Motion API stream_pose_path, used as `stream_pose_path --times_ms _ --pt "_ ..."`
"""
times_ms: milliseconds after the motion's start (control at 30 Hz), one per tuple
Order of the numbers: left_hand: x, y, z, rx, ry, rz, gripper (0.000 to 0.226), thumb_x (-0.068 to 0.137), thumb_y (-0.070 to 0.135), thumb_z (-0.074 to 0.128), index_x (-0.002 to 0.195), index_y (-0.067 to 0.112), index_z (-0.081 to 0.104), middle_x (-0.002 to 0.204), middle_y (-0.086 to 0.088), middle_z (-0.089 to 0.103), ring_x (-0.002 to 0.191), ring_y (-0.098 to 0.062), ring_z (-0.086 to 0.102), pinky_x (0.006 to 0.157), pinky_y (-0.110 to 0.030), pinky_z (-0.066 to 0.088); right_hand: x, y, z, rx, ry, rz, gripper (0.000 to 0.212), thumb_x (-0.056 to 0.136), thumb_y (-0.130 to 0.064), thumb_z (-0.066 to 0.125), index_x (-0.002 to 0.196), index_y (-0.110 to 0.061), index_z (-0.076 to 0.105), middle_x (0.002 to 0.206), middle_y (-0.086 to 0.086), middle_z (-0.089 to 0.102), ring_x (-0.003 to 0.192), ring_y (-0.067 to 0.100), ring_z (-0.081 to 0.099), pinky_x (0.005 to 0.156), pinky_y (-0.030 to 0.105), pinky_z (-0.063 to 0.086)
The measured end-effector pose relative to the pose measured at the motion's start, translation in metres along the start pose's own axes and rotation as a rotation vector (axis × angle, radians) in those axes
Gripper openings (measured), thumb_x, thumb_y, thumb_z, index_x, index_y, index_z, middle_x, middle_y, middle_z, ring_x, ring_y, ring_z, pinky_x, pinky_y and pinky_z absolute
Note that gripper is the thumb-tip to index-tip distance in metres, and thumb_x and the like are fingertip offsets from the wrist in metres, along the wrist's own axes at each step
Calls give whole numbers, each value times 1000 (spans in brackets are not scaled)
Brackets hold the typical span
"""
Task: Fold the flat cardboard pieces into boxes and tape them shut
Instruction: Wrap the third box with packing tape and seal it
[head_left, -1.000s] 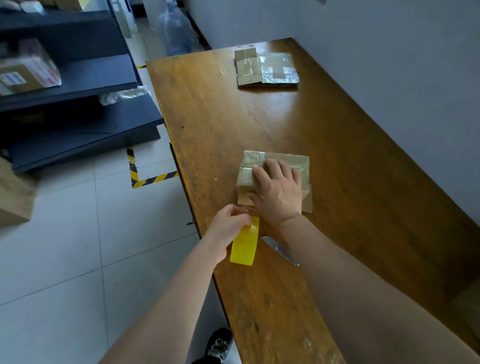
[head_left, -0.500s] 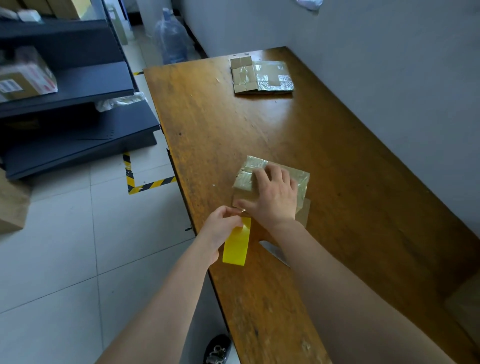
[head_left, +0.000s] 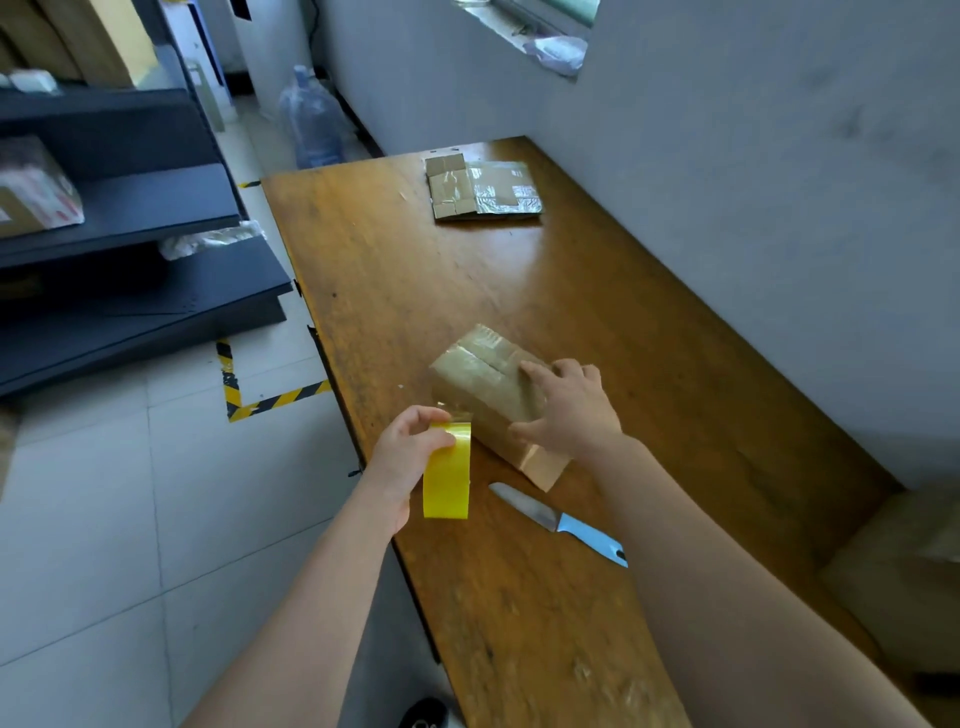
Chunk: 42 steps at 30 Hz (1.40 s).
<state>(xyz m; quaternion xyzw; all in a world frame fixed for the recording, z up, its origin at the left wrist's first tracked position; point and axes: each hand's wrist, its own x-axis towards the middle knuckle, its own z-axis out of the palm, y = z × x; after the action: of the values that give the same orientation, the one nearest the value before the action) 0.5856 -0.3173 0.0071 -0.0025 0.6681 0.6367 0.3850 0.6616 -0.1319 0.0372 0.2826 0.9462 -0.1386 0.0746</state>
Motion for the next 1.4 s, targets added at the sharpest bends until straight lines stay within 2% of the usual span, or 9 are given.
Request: stream_pose_path --times_ms 267,467,633,733,833,1067,1233,1333,1400 --pt "-29 11 -20 -48 112 93 14 88 14 64 95 26 66 98 -4 64 80 -20 62 50 -27 50 -17 -44 9 -9 54 114 81 73 -77 59 137 -29 44 131 8 43 124 29 33 92 39 44" --pt "-50 21 -25 -118 148 154 15 88 6 61 94 20 65 85 1 65 66 -14 61 51 -26 50 -37 -50 15 59 -41 110 92 65 -72 71 139 -29 38 133 8 42 124 27 38 95 41 45" --pt "-65 28 -21 -191 56 243 16 88 4 61 95 18 65 70 19 69 56 -3 65 46 -23 51 -54 -54 12 43 135 60 63 85 -63 57 137 -28 47 132 6 46 123 25 40 100 39 39" --pt "-72 32 -15 -201 -4 304 18 89 5 61 97 21 65 76 24 70 64 -3 68 50 -25 54 -67 -65 1 538 300 -44 40 96 -50 48 121 -22 62 106 -3 60 101 13 57 79 28 44" --pt "-79 34 -10 -203 -45 335 20 88 12 64 99 29 66 89 16 73 79 -9 70 58 -29 55 -81 -81 -12 1021 110 -102 32 93 -54 52 109 -28 63 86 -4 69 73 6 65 62 24 50" --pt "-94 29 -6 -201 -114 358 23 91 12 61 108 28 66 102 3 73 88 -14 71 61 -26 54 -102 -93 -17 1272 90 -33 13 91 -17 64 100 -24 70 91 1 72 88 19 66 83 42 53" --pt "-103 23 3 -93 181 487 27 93 18 61 91 43 72 107 9 67 97 -11 62 72 -26 52 -114 -99 -22 1219 242 -35 7 92 -19 65 90 -15 70 81 0 67 74 12 57 69 31 48" --pt "-110 20 8 28 316 524 38 91 26 64 117 52 57 109 12 57 98 -6 57 69 -18 44 -122 -105 -24 1077 342 -37 9 94 -22 61 89 -23 68 80 -7 64 71 7 55 64 26 47" --pt "-114 20 4 155 348 521 70 87 28 69 144 46 32 104 13 54 90 -3 55 67 -17 41 -127 -105 -25 933 402 -52 11 95 -24 58 90 -26 67 82 -9 64 73 10 56 62 29 47"
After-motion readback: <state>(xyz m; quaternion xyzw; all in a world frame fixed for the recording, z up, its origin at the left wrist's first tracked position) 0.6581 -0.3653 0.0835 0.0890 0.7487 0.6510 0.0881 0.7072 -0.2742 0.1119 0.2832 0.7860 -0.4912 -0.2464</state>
